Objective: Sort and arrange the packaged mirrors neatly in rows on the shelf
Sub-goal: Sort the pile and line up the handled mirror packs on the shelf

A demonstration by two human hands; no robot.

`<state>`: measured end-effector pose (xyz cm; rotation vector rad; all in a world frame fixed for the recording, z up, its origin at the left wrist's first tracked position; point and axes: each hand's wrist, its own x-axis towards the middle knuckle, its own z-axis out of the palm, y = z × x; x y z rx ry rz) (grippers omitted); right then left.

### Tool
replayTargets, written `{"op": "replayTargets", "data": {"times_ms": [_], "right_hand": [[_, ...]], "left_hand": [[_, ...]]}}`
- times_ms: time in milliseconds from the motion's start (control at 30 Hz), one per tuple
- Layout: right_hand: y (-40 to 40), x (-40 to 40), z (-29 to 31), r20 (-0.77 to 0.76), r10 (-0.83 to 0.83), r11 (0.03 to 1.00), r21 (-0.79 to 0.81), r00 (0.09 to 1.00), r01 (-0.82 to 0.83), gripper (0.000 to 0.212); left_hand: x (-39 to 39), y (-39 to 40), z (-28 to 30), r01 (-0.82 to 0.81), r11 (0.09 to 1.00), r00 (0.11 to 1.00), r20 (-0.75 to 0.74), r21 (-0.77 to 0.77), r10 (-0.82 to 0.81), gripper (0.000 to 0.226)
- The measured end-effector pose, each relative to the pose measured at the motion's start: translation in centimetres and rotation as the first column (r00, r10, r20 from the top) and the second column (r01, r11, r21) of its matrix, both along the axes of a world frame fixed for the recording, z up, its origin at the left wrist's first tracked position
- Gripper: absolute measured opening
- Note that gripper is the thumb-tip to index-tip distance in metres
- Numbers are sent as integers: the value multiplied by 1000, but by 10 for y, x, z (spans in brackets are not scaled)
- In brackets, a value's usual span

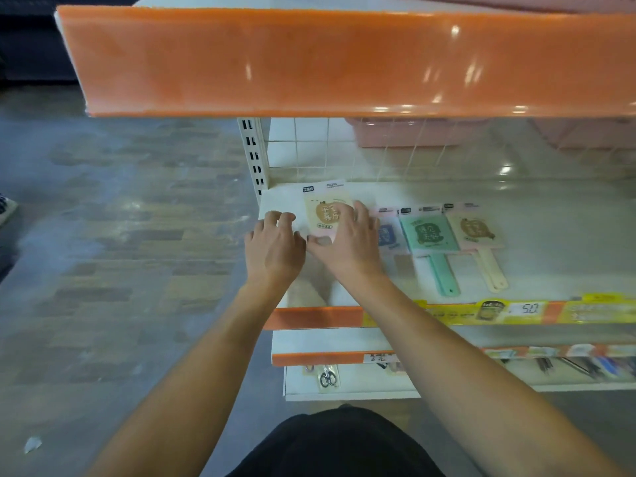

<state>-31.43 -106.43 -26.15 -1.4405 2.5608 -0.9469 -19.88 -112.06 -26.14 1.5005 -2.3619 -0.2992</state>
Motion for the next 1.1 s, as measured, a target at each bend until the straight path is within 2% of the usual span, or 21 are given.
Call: {"op": "replayTargets", "data": {"times_ms": [267, 400, 533, 633, 800, 867, 1100], "right_hand": [[42, -43, -3, 128, -36, 999, -35, 991, 40, 76], [59, -59, -4, 193, -26, 997, -72, 981, 40, 72], [68, -71, -4, 386, -19, 983, -162, 922, 88, 48], [72, -78, -3, 452, -33, 959, -236, 891, 156, 26], [78, -83, 2, 486, 3, 954, -265, 874, 144, 34], [75, -82, -4, 441, 41, 959, -268, 897, 88, 37], [77, -80, -8, 281, 49, 997, -79, 959, -28, 74]], "left_hand": [[-50, 25, 4, 202, 977, 977, -58, -61, -206, 35], [-67, 33, 2, 228, 970, 967, -96, -80, -235, 31], [-76, 39, 1, 255, 959, 955, -121, -121, -270, 27], [-79, 43, 0, 252, 958, 952, -139, -138, -271, 26], [-81, 48, 0, 248, 955, 948, -163, -162, -274, 25], [-81, 48, 1, 241, 957, 949, -168, -162, -267, 25], [-81, 44, 4, 237, 960, 954, -154, -147, -259, 26]]}}
